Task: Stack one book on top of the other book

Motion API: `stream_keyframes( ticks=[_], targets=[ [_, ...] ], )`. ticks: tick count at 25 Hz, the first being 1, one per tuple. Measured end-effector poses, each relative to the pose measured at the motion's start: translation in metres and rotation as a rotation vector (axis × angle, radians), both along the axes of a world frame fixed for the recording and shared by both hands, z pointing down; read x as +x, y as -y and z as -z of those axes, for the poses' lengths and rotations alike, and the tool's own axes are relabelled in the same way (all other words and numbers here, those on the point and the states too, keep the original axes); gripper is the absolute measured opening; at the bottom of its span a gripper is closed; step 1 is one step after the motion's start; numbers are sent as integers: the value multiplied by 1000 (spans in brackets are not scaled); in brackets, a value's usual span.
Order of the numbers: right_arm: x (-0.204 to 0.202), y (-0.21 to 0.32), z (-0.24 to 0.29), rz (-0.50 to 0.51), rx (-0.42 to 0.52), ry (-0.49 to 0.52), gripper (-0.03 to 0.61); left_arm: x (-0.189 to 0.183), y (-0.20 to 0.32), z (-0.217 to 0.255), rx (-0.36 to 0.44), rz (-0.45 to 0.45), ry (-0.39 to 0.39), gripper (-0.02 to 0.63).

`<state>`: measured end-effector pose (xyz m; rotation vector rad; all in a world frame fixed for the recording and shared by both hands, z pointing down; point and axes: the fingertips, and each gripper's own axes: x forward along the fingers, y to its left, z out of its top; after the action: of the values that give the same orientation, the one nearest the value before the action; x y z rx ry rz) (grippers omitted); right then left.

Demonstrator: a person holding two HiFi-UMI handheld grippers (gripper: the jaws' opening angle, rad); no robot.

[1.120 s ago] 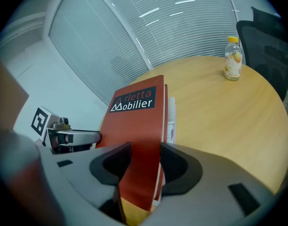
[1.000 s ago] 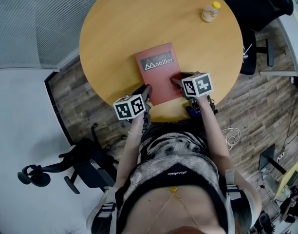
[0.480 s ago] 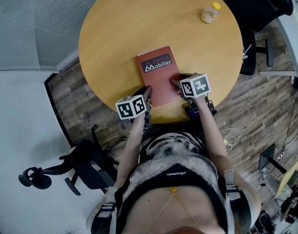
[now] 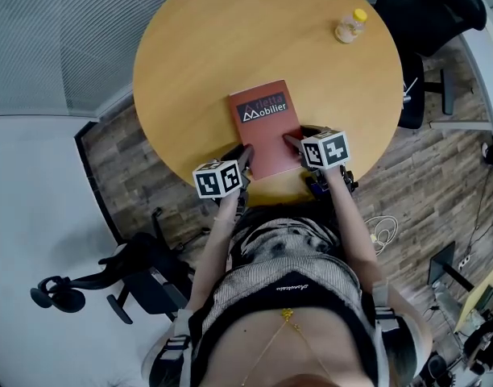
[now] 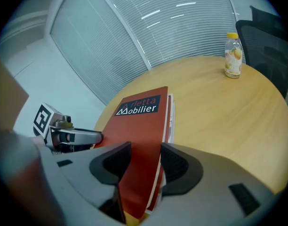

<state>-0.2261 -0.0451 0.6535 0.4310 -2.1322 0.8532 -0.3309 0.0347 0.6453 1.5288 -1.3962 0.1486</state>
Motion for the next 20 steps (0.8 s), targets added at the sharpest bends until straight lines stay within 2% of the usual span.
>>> stream_keyframes(
  ticks=[9,20],
  targets=[
    [-2,1,2,0,24,30,204,1,0,0,17,-14,20,106],
    [1,-1,0,-5,4,40,204,1,0,0,18,-23,20,109]
  ],
)
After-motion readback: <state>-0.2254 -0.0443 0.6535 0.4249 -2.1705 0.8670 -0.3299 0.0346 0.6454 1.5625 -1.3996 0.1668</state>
